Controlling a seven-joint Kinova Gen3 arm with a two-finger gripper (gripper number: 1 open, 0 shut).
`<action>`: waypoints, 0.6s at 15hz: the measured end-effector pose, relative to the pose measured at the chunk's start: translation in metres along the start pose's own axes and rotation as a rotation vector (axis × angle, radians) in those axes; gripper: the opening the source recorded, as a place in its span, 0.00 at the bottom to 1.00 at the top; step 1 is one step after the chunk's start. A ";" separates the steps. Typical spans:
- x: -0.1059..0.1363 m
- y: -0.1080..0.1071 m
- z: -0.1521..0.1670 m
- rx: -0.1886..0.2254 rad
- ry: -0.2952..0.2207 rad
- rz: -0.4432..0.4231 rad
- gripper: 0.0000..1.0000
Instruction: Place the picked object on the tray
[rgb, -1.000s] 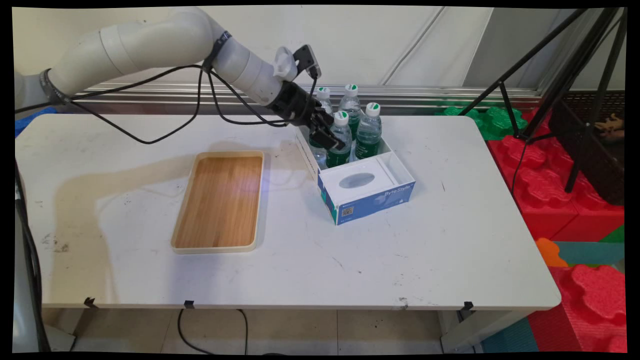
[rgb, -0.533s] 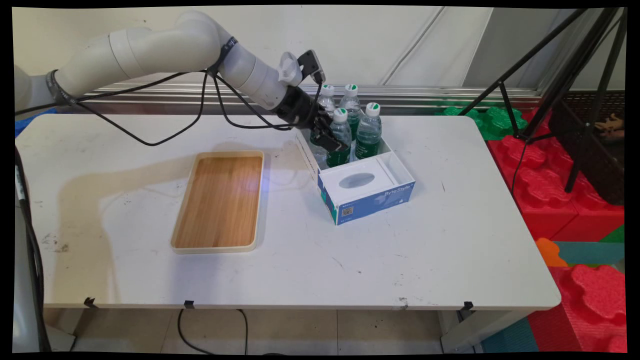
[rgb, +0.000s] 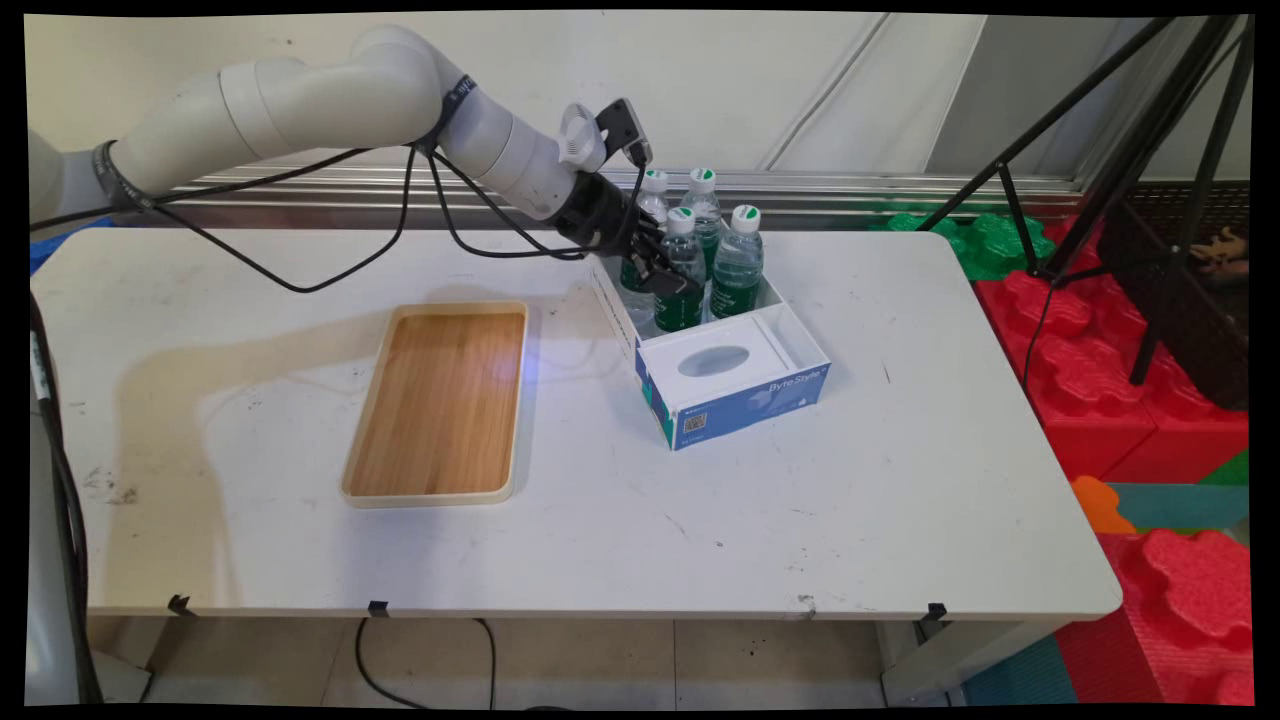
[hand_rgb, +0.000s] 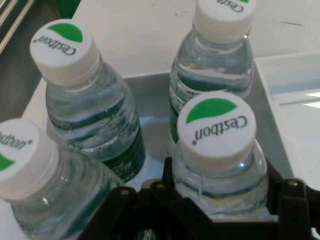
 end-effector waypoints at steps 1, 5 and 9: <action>0.000 0.000 -0.001 0.001 0.002 0.000 0.00; 0.001 0.001 -0.008 0.006 0.014 -0.001 0.00; 0.005 0.005 -0.024 0.011 0.040 -0.005 0.00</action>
